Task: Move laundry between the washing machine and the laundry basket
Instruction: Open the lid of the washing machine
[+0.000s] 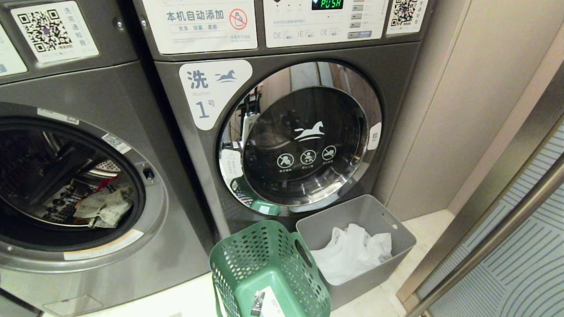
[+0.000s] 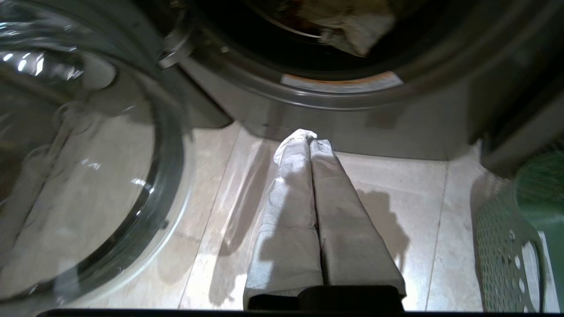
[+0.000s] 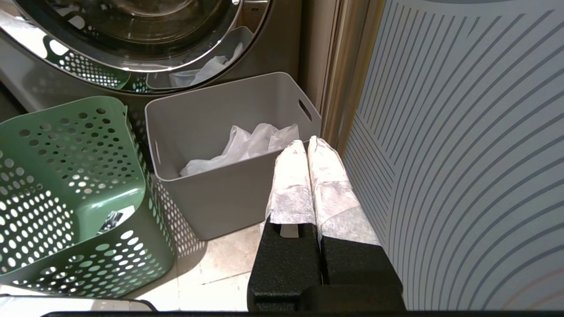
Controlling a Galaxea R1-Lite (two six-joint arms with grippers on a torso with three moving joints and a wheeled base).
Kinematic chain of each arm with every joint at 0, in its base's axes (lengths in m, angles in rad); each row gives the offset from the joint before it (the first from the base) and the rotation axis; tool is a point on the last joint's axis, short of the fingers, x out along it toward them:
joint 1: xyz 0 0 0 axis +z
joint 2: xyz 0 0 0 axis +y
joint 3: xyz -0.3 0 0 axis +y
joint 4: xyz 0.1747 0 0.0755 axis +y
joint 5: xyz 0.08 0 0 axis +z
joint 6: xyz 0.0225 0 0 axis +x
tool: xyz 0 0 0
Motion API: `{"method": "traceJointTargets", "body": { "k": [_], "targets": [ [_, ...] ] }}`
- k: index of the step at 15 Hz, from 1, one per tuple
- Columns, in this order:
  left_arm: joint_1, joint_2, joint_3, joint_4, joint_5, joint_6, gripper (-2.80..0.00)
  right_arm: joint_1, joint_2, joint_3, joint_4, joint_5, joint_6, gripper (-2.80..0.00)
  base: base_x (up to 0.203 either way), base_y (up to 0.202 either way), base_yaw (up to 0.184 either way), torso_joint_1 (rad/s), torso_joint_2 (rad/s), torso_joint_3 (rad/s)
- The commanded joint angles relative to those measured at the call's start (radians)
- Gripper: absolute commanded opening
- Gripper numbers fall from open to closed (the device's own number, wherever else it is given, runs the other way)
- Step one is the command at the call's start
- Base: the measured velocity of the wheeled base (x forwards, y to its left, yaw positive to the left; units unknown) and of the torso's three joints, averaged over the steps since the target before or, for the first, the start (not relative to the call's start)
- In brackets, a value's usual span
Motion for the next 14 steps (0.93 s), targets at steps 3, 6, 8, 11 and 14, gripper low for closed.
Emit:
{"method": "traceJointTargets", "body": {
  "k": [3, 6, 8, 11, 14],
  "targets": [
    [-0.121, -0.138, 0.337, -0.42, -0.01, 0.104, -2.8, 0.0, 0.001, 0.0, 0.0, 0.0, 0.0, -2.8, 0.0, 0.0, 0.0, 0.0, 0.0, 0.0],
    [0.051, -0.107, 0.393, -0.458, 0.009, 0.122, -2.8, 0.0, 0.001, 0.0, 0.0, 0.0, 0.0, -2.8, 0.0, 0.0, 0.0, 0.0, 0.0, 0.0],
    [0.188, -0.04, 0.378, -0.45, 0.111, 0.126, -2.8, 0.0, 0.001, 0.0, 0.0, 0.0, 0.0, -2.8, 0.0, 0.0, 0.0, 0.0, 0.0, 0.0],
    [0.323, 0.061, 0.26, -0.226, 0.363, 0.122, -2.8, 0.0, 0.001, 0.0, 0.0, 0.0, 0.0, -2.8, 0.0, 0.0, 0.0, 0.0, 0.0, 0.0],
    [0.379, 0.135, 0.12, -0.06, 0.436, 0.081, -2.8, 0.0, 0.001, 0.0, 0.0, 0.0, 0.0, -2.8, 0.0, 0.0, 0.0, 0.0, 0.0, 0.0]
  ]
}}
